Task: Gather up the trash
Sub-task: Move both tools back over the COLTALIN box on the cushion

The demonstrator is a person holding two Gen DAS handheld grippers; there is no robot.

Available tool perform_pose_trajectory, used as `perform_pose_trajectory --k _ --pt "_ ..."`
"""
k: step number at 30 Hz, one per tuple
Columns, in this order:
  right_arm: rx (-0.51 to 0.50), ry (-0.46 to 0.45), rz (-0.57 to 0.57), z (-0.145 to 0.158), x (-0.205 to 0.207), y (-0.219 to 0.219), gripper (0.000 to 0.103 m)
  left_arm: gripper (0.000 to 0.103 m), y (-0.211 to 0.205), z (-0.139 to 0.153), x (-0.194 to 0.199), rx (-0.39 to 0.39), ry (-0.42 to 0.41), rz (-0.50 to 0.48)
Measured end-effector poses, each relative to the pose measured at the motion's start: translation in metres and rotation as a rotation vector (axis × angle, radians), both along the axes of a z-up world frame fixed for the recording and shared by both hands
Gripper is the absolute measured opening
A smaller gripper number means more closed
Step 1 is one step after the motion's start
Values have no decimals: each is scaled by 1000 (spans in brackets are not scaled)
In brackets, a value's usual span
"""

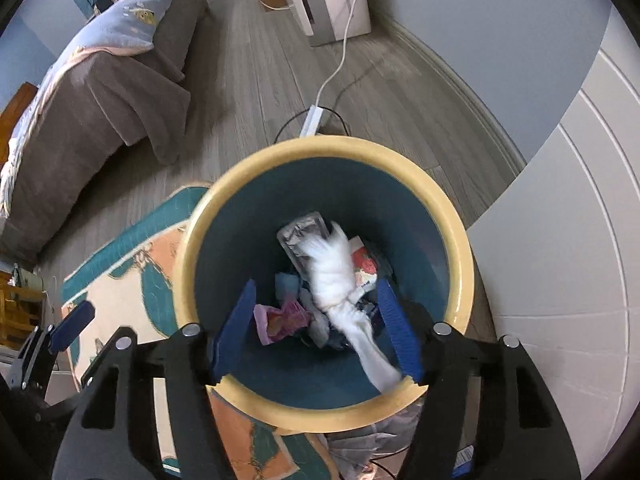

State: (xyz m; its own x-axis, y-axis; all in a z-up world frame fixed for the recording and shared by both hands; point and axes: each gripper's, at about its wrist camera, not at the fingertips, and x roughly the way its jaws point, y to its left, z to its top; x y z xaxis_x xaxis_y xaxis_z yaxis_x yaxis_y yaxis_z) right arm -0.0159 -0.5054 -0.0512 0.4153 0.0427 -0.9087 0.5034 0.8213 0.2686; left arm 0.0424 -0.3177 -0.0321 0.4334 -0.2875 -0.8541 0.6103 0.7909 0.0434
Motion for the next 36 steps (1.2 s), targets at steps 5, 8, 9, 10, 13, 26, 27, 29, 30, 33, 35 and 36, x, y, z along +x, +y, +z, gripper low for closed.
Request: perform_pose_trajectory --k 5,8,9,10,13,26,27,29,30,33,35,36 --pt "-41 30 63 4 6 19 96 92 38 18 -1 8 -48 45" --pt "-79 37 92 12 7 30 97 92 67 26 -2 26 -46 75" --pt "-81 33 99 15 6 35 97 92 80 31 -3 34 -58 86" --pt "-83 27 103 18 5 39 97 92 89 34 -5 35 -67 91" --pt "-92 11 132 31 4 61 97 94 133 48 -10 29 -92 135" --pt "-146 -108 408 52 25 233 97 96 314 55 -19 16 -88 418" --pt "-150 -109 424 49 27 243 97 96 321 53 -18 19 -86 425" --pt "-154 -97 463 42 32 263 97 96 334 48 -16 45 -94 422" --pt "-155 -85 486 37 34 272 97 96 338 46 -15 64 -102 419" --pt "-176 -42 558 19 41 298 97 96 353 39 -7 105 -110 417" --pt "-198 0 611 5 47 317 97 96 363 35 2 113 -105 421" --pt "-201 9 627 1 46 322 97 96 367 33 6 118 -101 427"
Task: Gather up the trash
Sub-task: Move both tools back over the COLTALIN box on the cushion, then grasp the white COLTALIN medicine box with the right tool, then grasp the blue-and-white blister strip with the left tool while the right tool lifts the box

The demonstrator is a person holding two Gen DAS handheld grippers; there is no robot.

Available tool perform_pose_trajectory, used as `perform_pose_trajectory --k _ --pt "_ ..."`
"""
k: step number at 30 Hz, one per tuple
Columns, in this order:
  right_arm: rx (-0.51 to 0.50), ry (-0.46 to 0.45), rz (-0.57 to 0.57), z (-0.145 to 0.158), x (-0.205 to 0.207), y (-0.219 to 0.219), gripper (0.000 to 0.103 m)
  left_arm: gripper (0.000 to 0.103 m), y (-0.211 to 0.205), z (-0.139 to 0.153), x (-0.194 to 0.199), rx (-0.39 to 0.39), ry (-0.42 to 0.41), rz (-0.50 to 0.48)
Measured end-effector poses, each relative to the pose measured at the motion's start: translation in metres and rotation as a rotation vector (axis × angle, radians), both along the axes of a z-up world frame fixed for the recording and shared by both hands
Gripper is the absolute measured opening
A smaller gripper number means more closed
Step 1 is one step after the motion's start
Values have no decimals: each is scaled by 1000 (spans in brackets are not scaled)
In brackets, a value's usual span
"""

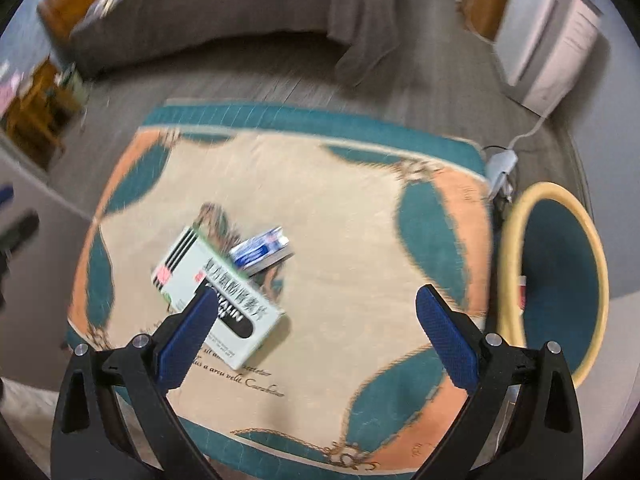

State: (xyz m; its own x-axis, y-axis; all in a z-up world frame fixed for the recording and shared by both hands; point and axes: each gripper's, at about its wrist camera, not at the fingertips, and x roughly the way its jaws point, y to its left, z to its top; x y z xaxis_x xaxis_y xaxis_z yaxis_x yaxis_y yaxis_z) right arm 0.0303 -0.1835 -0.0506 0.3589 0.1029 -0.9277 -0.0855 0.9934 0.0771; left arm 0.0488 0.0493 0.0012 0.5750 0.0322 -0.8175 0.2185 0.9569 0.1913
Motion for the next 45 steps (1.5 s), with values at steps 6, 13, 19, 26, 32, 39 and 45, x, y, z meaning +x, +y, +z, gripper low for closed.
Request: perform_pose_trajectory --k 6,13,19,26,32,39,45 --pt "-49 69 152 -33 9 50 97 96 15 6 20 -95 20 43" --pt "-108 142 307 -70 11 87 97 96 22 11 31 -177 31 74" --pt "-142 143 335 -83 19 103 97 96 33 6 35 -238 69 114" --pt "-132 141 380 -89 20 119 85 96 36 -1 38 -236 90 124" --pt "-113 158 327 -75 18 102 81 96 33 -11 42 -212 113 137" --pt "-105 126 176 -20 -2 43 78 96 8 -30 48 -189 143 107" --pt "-104 139 22 -20 1 -10 76 96 -37 -62 55 -137 195 33"
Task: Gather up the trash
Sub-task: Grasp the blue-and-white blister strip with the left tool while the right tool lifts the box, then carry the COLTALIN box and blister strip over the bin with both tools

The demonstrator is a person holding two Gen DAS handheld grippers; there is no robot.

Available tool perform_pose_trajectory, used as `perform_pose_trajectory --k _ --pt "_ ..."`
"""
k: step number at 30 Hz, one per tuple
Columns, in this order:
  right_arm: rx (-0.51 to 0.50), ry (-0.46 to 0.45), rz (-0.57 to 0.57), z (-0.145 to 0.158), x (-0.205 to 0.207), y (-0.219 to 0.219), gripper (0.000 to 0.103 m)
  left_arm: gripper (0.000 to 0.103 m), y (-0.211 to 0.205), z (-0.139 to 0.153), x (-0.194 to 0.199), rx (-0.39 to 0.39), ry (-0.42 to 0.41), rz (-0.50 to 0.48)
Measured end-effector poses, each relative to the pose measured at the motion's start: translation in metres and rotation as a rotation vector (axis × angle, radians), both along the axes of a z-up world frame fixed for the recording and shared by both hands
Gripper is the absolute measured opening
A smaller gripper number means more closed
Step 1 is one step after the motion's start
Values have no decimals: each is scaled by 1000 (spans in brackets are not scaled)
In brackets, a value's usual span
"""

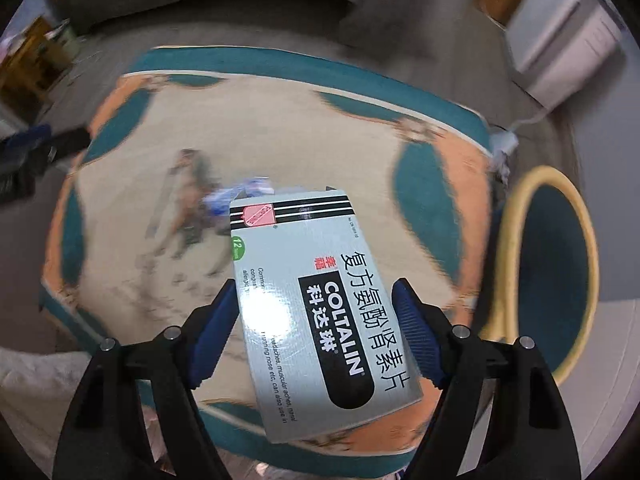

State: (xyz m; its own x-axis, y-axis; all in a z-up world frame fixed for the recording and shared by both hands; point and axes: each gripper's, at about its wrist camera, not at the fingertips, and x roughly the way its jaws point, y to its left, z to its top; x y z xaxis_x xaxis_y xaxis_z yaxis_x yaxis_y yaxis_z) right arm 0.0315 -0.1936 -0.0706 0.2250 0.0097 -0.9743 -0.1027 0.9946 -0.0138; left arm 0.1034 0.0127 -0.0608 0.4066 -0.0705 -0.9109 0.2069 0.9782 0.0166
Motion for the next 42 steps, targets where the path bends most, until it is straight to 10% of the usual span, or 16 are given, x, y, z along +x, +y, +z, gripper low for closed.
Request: perform_pose_trajectory --k 17,25,35,42 --pt "-41 93 -160 -45 13 -80 78 74 -95 -78 -12 64 119 -282" --pt "12 119 -186 -56 19 -88 78 71 -116 -86 -20 55 105 -359" --pt "36 143 -189 -63 20 -87 83 32 -115 -83 -28 34 99 -384" --pt "1 154 -142 -65 19 -75 76 31 -110 -78 -29 24 89 -377"
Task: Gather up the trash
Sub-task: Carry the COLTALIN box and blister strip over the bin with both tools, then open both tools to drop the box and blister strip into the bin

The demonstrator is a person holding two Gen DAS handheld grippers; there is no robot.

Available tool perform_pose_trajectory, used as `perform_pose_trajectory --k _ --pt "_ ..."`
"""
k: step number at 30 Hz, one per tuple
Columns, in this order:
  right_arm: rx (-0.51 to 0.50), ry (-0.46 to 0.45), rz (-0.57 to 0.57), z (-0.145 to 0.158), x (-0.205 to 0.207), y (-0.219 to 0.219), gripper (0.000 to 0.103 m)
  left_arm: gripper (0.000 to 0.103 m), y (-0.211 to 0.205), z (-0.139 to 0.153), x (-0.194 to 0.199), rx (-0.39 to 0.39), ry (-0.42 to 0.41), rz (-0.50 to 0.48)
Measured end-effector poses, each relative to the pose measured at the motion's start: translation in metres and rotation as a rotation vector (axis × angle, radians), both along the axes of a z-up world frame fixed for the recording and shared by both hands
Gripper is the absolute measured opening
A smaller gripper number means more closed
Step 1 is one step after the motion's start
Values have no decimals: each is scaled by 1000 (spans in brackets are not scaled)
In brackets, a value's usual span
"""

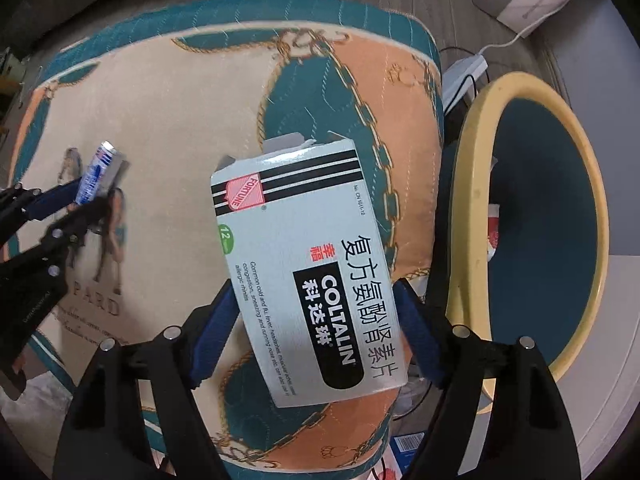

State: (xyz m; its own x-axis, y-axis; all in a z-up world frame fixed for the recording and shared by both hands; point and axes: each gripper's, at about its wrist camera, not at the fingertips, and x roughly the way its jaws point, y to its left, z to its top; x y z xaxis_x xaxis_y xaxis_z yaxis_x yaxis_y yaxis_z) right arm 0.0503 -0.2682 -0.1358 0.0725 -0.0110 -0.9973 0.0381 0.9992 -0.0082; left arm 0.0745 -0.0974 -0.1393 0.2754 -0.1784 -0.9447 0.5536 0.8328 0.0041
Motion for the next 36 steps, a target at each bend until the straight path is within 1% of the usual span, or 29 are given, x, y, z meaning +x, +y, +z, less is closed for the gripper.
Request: perform_pose_trajectory --k 3,7,11,16,18,20,23,25,27,29,32,36 --pt "25 -46 -10 16 -1 1 76 31 -1 7 -8 -24 -4 -3" --pt "45 -102 -53 38 -3 -10 76 31 -4 23 -16 -61 -19 -7" --pt "65 -161 -130 65 -6 -39 76 31 -20 42 -21 -87 -49 -29" --pt "56 -236 -242 86 -21 -94 76 31 -55 64 -39 -105 -98 -96" --pt "45 -246 -290 87 -27 -112 76 31 -75 71 -50 -126 -102 -134" --pt "39 -249 -353 86 -35 -139 76 31 -94 72 -58 -122 -109 -175" --pt "95 -252 -448 79 -49 -172 76 31 -123 73 -71 -115 -120 -238" --pt "103 -255 -486 77 -56 -186 76 31 -138 72 -75 -128 -100 -257" --pt "93 -248 -523 71 -62 -202 76 31 -156 69 -75 -140 -75 -261" --pt "111 -237 -563 63 -68 -216 76 31 -171 66 -74 -144 -55 -268" --pt "135 -223 -617 53 -73 -232 76 31 -196 61 -75 -121 -62 -297" --pt "180 -198 -656 43 -72 -233 76 31 -223 58 -72 -111 -59 -319"
